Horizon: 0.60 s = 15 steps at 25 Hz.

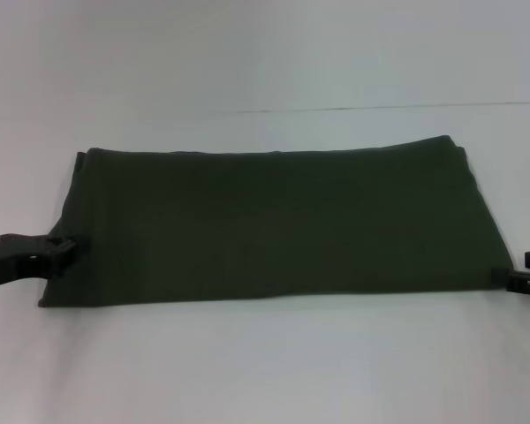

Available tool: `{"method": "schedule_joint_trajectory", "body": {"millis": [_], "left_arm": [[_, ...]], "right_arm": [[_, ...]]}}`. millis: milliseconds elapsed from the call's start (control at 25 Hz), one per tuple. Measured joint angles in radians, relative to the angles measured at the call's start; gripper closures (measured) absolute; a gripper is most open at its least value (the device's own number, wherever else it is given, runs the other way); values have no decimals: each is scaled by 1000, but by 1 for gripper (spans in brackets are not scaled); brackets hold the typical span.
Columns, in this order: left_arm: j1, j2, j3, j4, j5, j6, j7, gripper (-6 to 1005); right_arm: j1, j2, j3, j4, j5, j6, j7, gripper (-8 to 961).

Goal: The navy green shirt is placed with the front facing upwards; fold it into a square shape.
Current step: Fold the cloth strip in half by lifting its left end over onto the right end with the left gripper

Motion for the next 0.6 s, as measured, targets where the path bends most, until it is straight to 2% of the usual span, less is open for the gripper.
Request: {"method": "schedule_joint_trajectory", "body": {"millis": [600], "left_arm": [[-7,1,-1,-3,-3,-17,2,920]], "right_arm": [[27,4,-2,35,-11,12,5,127]]}}
